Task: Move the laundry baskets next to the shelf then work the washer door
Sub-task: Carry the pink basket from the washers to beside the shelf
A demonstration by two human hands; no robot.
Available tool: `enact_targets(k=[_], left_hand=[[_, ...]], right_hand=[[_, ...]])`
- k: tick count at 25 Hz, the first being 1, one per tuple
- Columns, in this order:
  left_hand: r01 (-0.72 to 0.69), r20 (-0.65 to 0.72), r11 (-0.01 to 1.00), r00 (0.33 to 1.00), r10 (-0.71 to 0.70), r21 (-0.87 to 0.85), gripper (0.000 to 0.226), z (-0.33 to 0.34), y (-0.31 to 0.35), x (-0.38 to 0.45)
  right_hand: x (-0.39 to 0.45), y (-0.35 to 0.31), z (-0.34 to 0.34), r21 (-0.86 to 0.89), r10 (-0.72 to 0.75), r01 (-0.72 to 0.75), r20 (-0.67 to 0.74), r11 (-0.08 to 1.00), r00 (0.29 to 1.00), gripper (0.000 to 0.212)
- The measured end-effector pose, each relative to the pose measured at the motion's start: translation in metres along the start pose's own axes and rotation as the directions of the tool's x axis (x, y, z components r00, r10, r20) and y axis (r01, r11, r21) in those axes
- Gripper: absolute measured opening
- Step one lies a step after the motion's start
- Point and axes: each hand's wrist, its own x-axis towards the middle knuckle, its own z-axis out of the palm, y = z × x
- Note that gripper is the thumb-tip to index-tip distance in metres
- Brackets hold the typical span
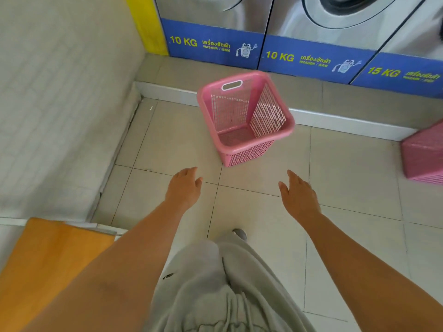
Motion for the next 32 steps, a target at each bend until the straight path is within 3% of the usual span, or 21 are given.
enact_targets(k=[10,18,22,26,32], left_hand=[[0.069,0.033,0.997,0.997,-0.068,-0.027,0.048,-0.021,0.065,0.198],[0.248,0.047,0.964,0.968,-0.245,-0.092,0.046,-0.031,0.101,0.326],[0.383,0.002,0.913,0.922,-0.387,-0.140,0.055,-0.009,0.104,0.377],[0.538,0.050,0.825,0.842,-0.538,-0.172,0.058,0.036,0.104,0.407],[0.645,0.040,0.737,0.757,-0.652,-0.203,0.065,0.102,0.080,0.440]], right_hand=[[0.220,-0.008,-0.046,-0.012,0.025,-0.024,0.030,1.000,0.999,0.058],[0.361,-0.003,-0.052,0.019,0.017,-0.018,0.035,1.000,0.999,0.059],[0.438,0.009,-0.039,-0.011,-0.005,0.006,0.097,1.000,0.995,0.060],[0.499,0.027,-0.012,-0.037,-0.065,0.072,0.170,0.997,0.983,0.065],[0.562,0.048,0.035,-0.057,-0.110,0.123,0.193,0.991,0.975,0.074]])
